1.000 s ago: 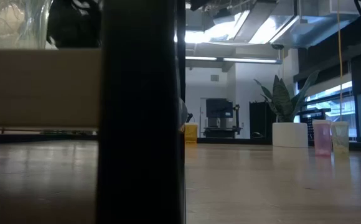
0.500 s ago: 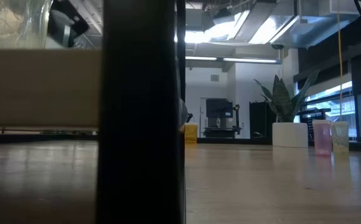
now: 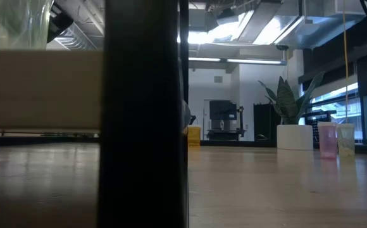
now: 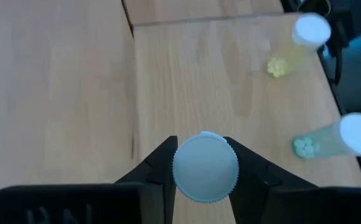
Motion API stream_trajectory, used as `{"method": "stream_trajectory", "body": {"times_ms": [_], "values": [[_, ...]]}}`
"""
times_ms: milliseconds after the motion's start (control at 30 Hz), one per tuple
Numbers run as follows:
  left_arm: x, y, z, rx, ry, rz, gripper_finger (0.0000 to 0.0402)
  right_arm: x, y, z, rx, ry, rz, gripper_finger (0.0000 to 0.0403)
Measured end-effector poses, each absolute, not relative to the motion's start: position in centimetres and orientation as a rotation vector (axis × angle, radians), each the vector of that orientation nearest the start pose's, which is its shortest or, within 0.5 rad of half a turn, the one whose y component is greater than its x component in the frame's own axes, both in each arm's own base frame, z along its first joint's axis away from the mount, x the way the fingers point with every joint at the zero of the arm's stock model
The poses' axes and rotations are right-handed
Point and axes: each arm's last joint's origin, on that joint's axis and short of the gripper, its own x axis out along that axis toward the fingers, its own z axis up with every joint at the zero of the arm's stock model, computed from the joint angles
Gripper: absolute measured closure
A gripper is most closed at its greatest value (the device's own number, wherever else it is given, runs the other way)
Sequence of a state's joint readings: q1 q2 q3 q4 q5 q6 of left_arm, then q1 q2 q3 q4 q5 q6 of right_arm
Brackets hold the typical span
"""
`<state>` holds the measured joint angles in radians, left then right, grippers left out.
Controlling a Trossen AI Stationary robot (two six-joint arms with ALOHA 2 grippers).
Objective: Pick and place medicine bottles onto shelf by color
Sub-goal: Put the top blue pill bottle on the shelf aligned with the other blue pill bottle
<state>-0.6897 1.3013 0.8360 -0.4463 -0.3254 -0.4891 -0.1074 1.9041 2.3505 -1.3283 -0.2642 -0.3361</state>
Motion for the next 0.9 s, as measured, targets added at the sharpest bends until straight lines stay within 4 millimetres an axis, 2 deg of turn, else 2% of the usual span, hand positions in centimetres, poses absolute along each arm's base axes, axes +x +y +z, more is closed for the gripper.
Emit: {"method": "stream_trajectory", "body": {"times_ms": [433,900], "values": [[20.9,-17.5,20.3,0.016,0.881,-0.162,0.0304,36.1,-3.1,43.9,-0.137,0.833,0.283,0.0205],[20.9,-18.3,19.6,-0.016,0.905,-0.185,0.0304,36.1,-3.1,43.9,-0.16,0.829,0.293,0.0205]]}}
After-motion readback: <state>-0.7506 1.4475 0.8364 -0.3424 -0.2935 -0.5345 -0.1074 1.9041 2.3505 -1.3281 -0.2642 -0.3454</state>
